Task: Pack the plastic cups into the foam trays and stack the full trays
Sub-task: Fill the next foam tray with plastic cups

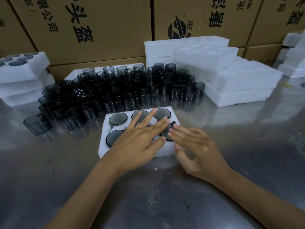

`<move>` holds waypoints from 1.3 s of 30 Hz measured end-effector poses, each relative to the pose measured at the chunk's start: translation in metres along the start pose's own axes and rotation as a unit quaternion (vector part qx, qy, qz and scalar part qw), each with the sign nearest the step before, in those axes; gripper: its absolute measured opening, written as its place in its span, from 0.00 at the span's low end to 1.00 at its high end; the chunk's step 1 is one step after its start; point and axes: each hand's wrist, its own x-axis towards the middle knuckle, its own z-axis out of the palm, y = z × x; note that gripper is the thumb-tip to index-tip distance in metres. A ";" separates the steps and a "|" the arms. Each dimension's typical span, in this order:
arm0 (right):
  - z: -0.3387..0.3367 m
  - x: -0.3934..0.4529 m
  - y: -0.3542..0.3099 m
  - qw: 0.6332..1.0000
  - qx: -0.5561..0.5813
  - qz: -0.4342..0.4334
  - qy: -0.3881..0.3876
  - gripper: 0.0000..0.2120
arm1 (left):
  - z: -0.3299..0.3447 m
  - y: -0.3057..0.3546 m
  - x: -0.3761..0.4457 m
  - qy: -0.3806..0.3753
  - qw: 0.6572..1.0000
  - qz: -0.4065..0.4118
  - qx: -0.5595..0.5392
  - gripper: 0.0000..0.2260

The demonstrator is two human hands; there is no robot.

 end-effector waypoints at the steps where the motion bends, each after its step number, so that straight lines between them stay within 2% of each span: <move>1: 0.001 0.001 0.000 1.000 -0.005 -0.002 0.005 0.13 | 0.001 0.001 0.000 -0.002 1.000 -0.003 0.009 0.29; 10: 0.006 0.009 0.012 0.997 -0.050 -0.057 0.016 0.09 | 0.009 0.006 0.005 0.020 0.994 -0.064 0.083 0.24; 14: 0.008 0.008 0.013 0.998 -0.050 -0.046 0.009 0.09 | 0.011 0.006 0.007 0.014 0.993 -0.088 0.071 0.26; 17: 0.008 0.005 0.015 0.999 -0.016 -0.032 0.020 0.12 | 0.011 0.008 0.005 0.016 0.992 -0.101 0.067 0.24; 20: 0.002 0.005 0.019 0.998 0.046 0.045 0.005 0.23 | 0.007 0.011 -0.001 0.044 0.992 -0.102 0.055 0.22; 22: -0.002 0.004 0.025 0.986 0.053 0.156 -0.024 0.27 | -0.003 0.011 -0.005 0.143 0.981 -0.131 0.012 0.22; 24: -0.002 0.003 0.029 0.963 0.040 0.252 -0.082 0.28 | -0.014 0.002 -0.010 0.259 0.945 -0.197 0.041 0.24; 25: 0.000 0.003 0.032 0.951 0.045 0.282 -0.119 0.31 | -0.020 -0.005 -0.013 0.279 0.925 -0.250 0.065 0.24; 26: 0.003 0.003 0.034 0.939 0.056 0.305 -0.152 0.34 | -0.025 -0.014 -0.017 0.256 0.910 -0.315 0.081 0.24; 27: 0.004 0.003 0.035 0.927 0.065 0.325 -0.176 0.37 | -0.027 -0.024 -0.021 0.202 0.898 -0.385 0.076 0.24; 29: 0.004 0.005 0.033 0.910 0.081 0.356 -0.198 0.35 | -0.028 -0.042 -0.026 0.081 0.874 -0.479 -0.001 0.25; 30: 0.003 0.007 0.031 0.905 0.092 0.363 -0.202 0.33 | -0.029 -0.049 -0.027 0.051 0.866 -0.492 -0.070 0.24; 32: 0.001 0.010 0.024 0.900 0.112 0.368 -0.205 0.25 | -0.030 -0.059 -0.027 0.057 0.854 -0.482 -0.188 0.22; 33: 0.001 0.010 0.020 0.897 0.123 0.371 -0.205 0.25 | -0.030 -0.063 -0.027 0.067 0.856 -0.466 -0.211 0.20; 35: 0.001 0.010 0.014 0.890 0.159 0.384 -0.186 0.32 | -0.031 -0.068 -0.028 0.085 0.861 -0.427 -0.261 0.18; 36: 0.000 0.009 0.011 0.882 0.205 0.389 -0.172 0.31 | -0.031 -0.069 -0.029 0.097 0.856 -0.399 -0.314 0.17; 38: 0.002 0.011 0.006 0.851 0.325 0.393 -0.129 0.19 | -0.033 -0.069 -0.030 0.125 0.827 -0.323 -0.443 0.16; 39: 0.004 0.014 0.004 0.840 0.360 0.393 -0.099 0.16 | -0.034 -0.071 -0.029 0.129 0.815 -0.288 -0.485 0.17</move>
